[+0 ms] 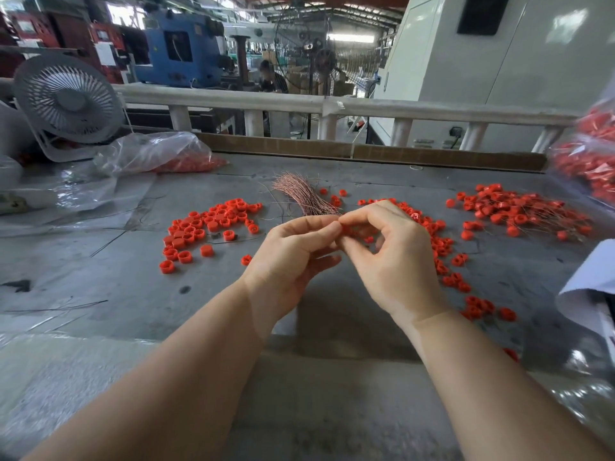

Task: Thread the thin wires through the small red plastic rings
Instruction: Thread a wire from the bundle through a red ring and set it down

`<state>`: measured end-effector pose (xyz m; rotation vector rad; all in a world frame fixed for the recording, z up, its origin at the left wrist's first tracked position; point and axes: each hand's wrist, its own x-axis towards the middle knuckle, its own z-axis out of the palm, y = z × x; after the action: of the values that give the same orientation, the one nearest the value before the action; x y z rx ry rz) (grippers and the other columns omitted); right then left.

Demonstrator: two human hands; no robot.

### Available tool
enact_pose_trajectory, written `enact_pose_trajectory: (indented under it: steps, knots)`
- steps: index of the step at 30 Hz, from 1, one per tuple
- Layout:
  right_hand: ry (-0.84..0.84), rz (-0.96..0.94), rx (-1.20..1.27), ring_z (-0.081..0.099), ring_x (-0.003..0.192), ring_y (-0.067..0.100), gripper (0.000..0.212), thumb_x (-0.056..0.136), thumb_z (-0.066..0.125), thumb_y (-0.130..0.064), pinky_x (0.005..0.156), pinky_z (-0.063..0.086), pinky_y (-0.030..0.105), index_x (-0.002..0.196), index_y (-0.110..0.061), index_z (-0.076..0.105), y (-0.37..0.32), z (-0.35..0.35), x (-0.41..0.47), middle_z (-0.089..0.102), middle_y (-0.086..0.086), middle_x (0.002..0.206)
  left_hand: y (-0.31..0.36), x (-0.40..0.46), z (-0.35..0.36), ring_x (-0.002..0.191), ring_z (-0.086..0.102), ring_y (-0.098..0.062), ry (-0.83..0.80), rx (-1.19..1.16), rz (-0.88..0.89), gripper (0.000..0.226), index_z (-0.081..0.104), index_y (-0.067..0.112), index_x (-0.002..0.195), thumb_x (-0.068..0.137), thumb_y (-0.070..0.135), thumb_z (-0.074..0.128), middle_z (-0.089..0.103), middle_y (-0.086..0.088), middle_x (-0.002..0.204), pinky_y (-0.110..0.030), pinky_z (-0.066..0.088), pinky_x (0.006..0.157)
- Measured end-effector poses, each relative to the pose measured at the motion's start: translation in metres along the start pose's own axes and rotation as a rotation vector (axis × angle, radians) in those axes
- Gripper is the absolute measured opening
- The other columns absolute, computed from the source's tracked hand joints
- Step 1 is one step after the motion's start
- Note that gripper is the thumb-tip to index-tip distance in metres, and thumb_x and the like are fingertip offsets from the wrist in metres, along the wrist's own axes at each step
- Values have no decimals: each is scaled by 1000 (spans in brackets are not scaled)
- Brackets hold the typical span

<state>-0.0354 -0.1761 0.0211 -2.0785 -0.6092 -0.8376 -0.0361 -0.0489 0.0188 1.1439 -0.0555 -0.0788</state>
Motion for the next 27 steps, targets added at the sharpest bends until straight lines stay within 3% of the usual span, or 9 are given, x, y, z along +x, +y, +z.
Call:
enact_pose_trajectory:
  steps: [2,7,17,23,27]
  knots:
    - [22,44,56,55,70,6,13,76,68,0,65,37,7,81,-12,69,-1,0,0,63,-3,79,0,0,0,59,62,-7,-11,-74,-11,12,66,6,86,85,2,55,67,-3,66,-17,54,59]
    - [73,167,192,57,67,-8,24,79,62,5,62,38,3,79,-18,67,-1,-2,2,63,-13,73,2,-1,3,58,64,-7,-34,-152,-24,17,66,5,93,86,-3,52,70,-4,69,-18,55,59]
    - [60,173,268,57,61,-9,17,79,69,2,59,37,2,77,-15,66,-2,-4,3,62,-11,69,2,0,3,64,68,-13,-34,-261,-29,27,71,4,81,83,-11,49,71,-11,76,-19,57,66]
    - [58,145,169,55,69,1,13,79,71,-5,62,35,5,76,-17,68,3,-2,3,64,1,76,2,0,4,68,67,-13,-61,-234,-13,19,67,0,91,82,-7,52,72,-11,80,-19,57,67]
    - [40,143,173,56,70,2,16,79,70,-3,64,37,5,77,-18,69,2,-2,2,65,1,78,1,-2,3,69,68,-12,-64,-202,18,24,64,0,88,64,0,61,71,-9,76,-18,56,68]
